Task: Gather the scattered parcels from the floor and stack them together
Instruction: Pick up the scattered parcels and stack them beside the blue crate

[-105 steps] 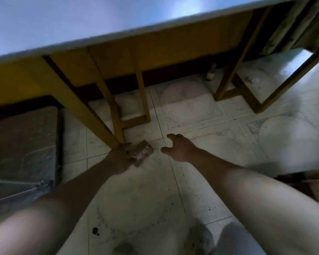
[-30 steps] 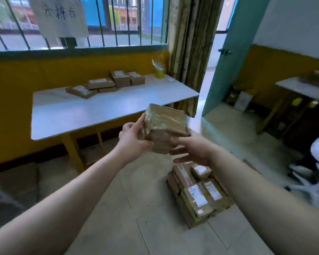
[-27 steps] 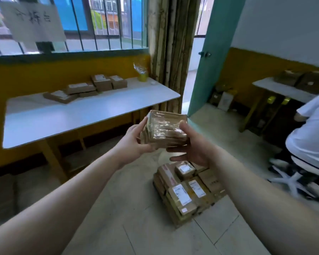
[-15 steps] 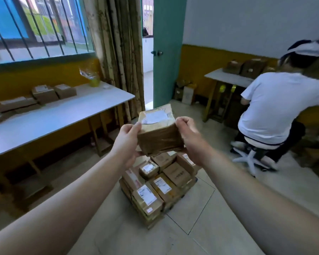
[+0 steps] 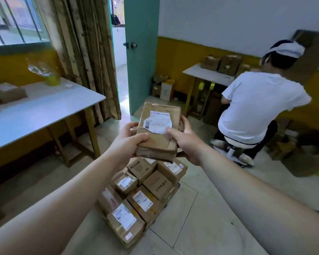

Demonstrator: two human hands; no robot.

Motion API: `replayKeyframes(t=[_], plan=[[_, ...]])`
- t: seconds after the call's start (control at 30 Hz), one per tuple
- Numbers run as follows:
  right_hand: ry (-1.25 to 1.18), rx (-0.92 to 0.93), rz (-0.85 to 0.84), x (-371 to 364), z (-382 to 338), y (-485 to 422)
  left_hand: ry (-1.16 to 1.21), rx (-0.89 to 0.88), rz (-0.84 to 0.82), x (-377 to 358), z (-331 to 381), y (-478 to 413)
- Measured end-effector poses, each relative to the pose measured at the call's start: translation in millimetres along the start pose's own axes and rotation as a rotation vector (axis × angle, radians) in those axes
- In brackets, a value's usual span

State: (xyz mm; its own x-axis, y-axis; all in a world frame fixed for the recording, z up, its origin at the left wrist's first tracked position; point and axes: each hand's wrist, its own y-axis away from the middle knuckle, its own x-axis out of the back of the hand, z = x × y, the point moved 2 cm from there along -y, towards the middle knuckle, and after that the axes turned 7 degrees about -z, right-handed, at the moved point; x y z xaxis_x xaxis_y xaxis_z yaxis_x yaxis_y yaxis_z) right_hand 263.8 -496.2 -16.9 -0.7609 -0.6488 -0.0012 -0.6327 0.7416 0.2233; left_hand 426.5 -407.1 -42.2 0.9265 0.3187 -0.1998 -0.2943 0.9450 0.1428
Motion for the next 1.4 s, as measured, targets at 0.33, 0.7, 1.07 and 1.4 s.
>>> replayKeyframes(t=[0.33,0.7,1.07,1.4], plan=[[0.069,-0.007,-0.077,-0.9,-4.7,-107.7,0.023,0.025,0.065,37.8,2.1,-67.9],[0.271,-0.082,-0.544,2.5,40.2,-237.3,0.157,0.2,0.462,50.1,-64.3,-115.6],[0.55,-0.328,-0.8,91.8,142.2,-288.7,0.293,0.368,0.708,-27.5,-182.7,-174.8],[0.744,-0.415,-0.865,126.6,255.1,-317.8,0.377,0.485,0.806,-42.9,-295.2,-208.2]])
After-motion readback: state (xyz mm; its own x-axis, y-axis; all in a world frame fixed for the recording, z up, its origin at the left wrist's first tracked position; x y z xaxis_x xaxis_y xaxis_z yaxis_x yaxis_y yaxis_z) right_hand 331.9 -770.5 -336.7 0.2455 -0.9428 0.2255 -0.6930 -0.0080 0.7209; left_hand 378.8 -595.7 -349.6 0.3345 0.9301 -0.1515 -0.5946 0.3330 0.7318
